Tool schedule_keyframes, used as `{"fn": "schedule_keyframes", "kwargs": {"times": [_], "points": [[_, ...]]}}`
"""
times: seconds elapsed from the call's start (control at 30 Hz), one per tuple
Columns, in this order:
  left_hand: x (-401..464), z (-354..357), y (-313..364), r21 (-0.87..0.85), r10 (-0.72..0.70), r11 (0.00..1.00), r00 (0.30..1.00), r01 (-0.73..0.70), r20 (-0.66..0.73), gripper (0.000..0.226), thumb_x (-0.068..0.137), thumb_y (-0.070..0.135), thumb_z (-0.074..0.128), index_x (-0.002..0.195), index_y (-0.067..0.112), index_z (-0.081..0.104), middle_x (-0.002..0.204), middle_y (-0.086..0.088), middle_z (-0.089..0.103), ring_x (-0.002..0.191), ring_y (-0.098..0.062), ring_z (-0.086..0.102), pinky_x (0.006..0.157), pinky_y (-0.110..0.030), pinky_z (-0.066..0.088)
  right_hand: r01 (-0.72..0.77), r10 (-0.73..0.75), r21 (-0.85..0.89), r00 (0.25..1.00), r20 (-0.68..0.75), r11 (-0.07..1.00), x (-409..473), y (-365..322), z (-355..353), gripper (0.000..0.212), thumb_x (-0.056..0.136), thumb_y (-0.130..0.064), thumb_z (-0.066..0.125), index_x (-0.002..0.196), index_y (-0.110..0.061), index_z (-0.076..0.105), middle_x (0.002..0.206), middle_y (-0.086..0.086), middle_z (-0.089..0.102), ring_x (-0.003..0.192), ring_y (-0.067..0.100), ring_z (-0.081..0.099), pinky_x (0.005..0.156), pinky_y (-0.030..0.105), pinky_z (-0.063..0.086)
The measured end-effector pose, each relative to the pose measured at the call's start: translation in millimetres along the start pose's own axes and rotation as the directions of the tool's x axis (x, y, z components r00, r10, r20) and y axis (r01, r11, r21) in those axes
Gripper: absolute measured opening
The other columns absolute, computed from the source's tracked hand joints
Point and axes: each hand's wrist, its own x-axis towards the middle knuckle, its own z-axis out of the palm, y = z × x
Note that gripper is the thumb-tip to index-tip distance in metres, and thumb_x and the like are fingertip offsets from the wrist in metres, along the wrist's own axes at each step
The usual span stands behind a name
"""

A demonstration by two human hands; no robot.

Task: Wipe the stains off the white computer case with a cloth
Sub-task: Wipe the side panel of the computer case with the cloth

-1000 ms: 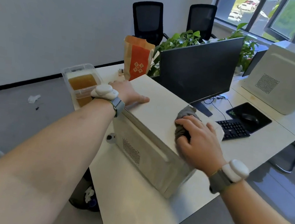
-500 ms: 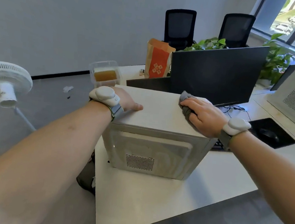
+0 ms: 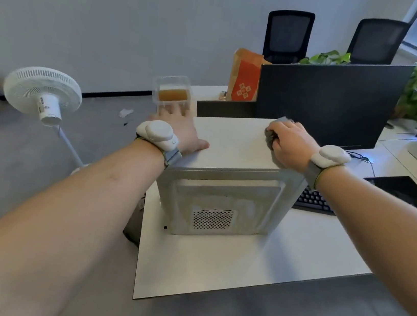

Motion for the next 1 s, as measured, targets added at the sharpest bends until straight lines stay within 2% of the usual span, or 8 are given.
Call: {"fn": "schedule_keyframes", "kwargs": {"times": [0.07,0.13,0.23,0.33,0.47,0.63,0.8,1.0], "points": [[8.7,10.4,-0.6,-0.080,0.283,0.954,0.956,-0.289,-0.077,0.065,0.100,0.050,0.048,0.157,0.025,0.029,0.167,-0.012,0.019,0.151,-0.036,0.023,0.119,-0.060,0.024,0.010,-0.005,0.079,0.998,-0.064,0.997,-9.9,-8.1,2.8,0.031,0.091,-0.015,0.047,0.116,-0.023,0.063,0.122,0.001,0.063,0.120,0.027,0.050,0.104,0.038,0.042],[10.4,24.6,2.4,-0.214,0.414,0.878,0.904,-0.428,-0.109,0.051,0.107,0.029,0.039,0.157,0.029,0.034,0.167,-0.007,0.022,0.154,-0.028,0.019,0.123,-0.055,0.016,-0.032,0.056,0.181,0.990,-0.129,0.983,-22.5,-13.4,6.8,0.034,0.090,-0.014,0.048,0.119,-0.025,0.063,0.121,-0.003,0.065,0.118,0.023,0.054,0.104,0.040,0.045],[16.4,46.4,1.3,-0.266,0.414,0.847,0.885,-0.461,-0.214,0.050,0.106,0.026,0.029,0.156,0.032,0.036,0.166,-0.002,0.027,0.154,-0.024,0.019,0.123,-0.052,0.013,-0.147,0.244,0.330,0.930,-0.275,0.933,-40.7,-28.1,20.5,0.040,0.090,-0.010,0.049,0.127,-0.022,0.060,0.123,-0.001,0.065,0.117,0.023,0.056,0.103,0.042,0.046],[22.1,53.8,-2.7,-0.256,0.408,0.843,0.872,-0.473,-0.269,0.052,0.102,0.030,0.027,0.152,0.033,0.040,0.164,0.000,0.032,0.152,-0.022,0.024,0.124,-0.052,0.018,-0.256,0.477,0.462,0.748,-0.462,0.849,-56.8,-49.7,41.4,0.049,0.089,-0.012,0.050,0.138,-0.012,0.052,0.131,0.010,0.061,0.124,0.029,0.050,0.109,0.048,0.041],[21.1,56.2,1.0,-0.293,0.382,0.840,0.881,-0.457,-0.279,0.049,0.106,0.045,0.026,0.150,0.034,0.043,0.163,0.003,0.034,0.151,-0.021,0.025,0.123,-0.051,0.019,-0.165,0.595,0.627,0.564,-0.573,0.761,-75.1,-82.5,70.2,0.042,0.090,-0.014,0.057,0.132,-0.009,0.057,0.137,0.010,0.049,0.131,0.022,0.044,0.116,0.037,0.038],[23.3,54.6,-0.1,-0.276,0.389,0.845,0.880,-0.459,-0.272,0.048,0.105,0.048,0.029,0.150,0.035,0.041,0.164,0.003,0.032,0.151,-0.022,0.025,0.124,-0.051,0.018,-0.099,0.817,0.874,0.419,-0.397,0.476,-95.0,-115.1,86.5,0.031,0.095,-0.012,0.062,0.125,-0.015,0.060,0.126,0.004,0.054,0.116,0.014,0.055,0.102,0.021,0.045],[25.0,57.9,-2.8,-0.299,0.392,0.835,0.881,-0.462,-0.267,0.047,0.106,0.048,0.029,0.150,0.036,0.039,0.165,0.004,0.030,0.152,-0.022,0.023,0.124,-0.051,0.016,0.085,0.989,0.996,0.145,-0.030,0.018,-101.3,-99.9,87.3,0.023,0.093,-0.020,0.065,0.115,-0.023,0.069,0.115,0.003,0.071,0.103,0.017,0.070,0.094,0.040,0.060],[25.9,59.0,-0.5,-0.310,0.383,0.836,0.886,-0.453,-0.261,0.047,0.105,0.048,0.028,0.150,0.038,0.038,0.165,0.005,0.029,0.153,-0.022,0.021,0.125,-0.051,0.014,0.239,0.978,0.956,0.156,0.137,-0.172,-99.4,-73.9,73.6,0.023,0.094,-0.012,0.066,0.117,-0.014,0.065,0.108,0.008,0.072,0.097,0.023,0.072,0.075,0.030,0.061]]}}
